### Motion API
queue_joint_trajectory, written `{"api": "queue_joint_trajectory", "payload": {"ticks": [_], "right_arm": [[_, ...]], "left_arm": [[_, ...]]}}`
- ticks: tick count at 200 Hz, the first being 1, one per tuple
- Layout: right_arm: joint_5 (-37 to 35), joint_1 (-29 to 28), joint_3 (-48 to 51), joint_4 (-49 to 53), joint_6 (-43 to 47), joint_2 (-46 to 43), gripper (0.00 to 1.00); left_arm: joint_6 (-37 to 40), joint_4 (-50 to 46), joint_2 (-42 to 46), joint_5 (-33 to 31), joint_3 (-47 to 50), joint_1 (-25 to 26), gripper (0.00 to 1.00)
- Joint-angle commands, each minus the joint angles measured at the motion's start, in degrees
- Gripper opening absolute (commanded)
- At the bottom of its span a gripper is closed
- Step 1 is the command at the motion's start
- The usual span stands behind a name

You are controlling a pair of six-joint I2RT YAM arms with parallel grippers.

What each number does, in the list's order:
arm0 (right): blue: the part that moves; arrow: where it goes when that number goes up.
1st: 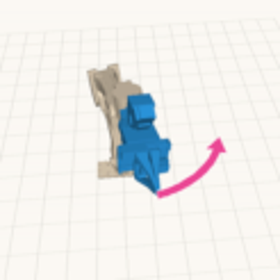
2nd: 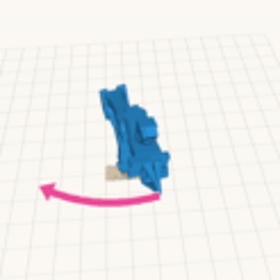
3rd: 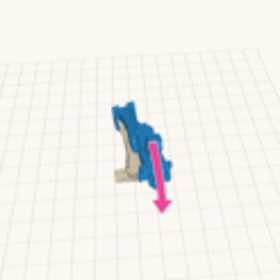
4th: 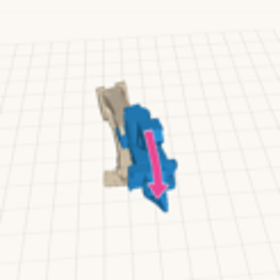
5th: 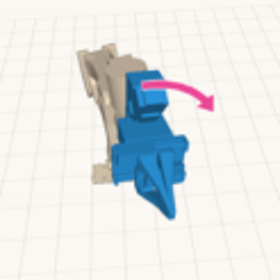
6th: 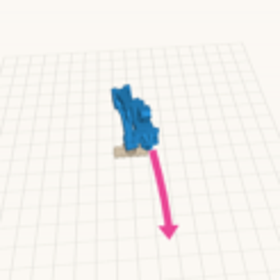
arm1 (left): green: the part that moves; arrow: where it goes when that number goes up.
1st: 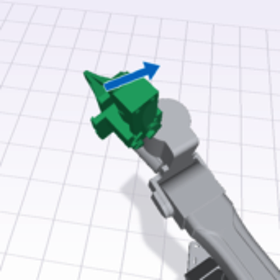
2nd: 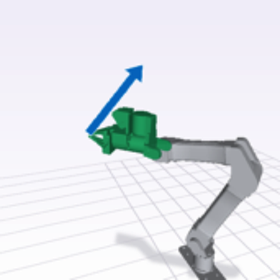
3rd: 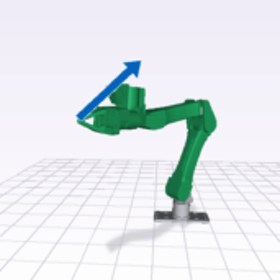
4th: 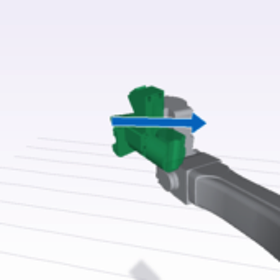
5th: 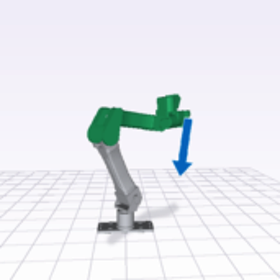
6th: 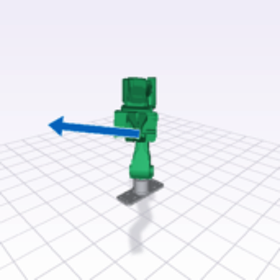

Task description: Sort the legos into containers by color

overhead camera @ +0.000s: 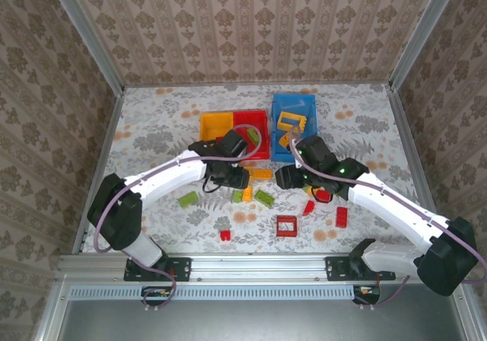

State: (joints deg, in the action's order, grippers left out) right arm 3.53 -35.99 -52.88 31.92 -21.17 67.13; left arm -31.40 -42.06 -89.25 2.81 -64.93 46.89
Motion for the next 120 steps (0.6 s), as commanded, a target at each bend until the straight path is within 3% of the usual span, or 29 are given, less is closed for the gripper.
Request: {"api": "queue_joint_trajectory", "payload": {"ticks": [1,33,77,92,120], "right_arm": [[4.52,-0.79,0.24,0.07,0.86,-2.15,0.64],[10.26,-1.70,-0.44,0.40,5.09,0.01,0.70],[20.41,-6.31,-0.47,0.58,11.33,4.55,0.82],[22.29,-8.00,-0.40,0.45,12.34,5.99,0.83],[22.77,-10.11,-0.07,0.25,13.04,7.21,0.85]], "left_arm": [[-5.39,-5.96,7.28,-1.02,3.42,-0.22,0.53],[-11.40,-9.25,16.09,2.77,9.87,0.08,0.55],[-21.71,-10.61,26.07,5.07,20.40,5.64,0.60],[-25.32,-8.60,26.48,6.36,23.24,7.13,0.66],[-28.87,-5.33,21.68,6.34,24.34,10.33,0.68]]}}
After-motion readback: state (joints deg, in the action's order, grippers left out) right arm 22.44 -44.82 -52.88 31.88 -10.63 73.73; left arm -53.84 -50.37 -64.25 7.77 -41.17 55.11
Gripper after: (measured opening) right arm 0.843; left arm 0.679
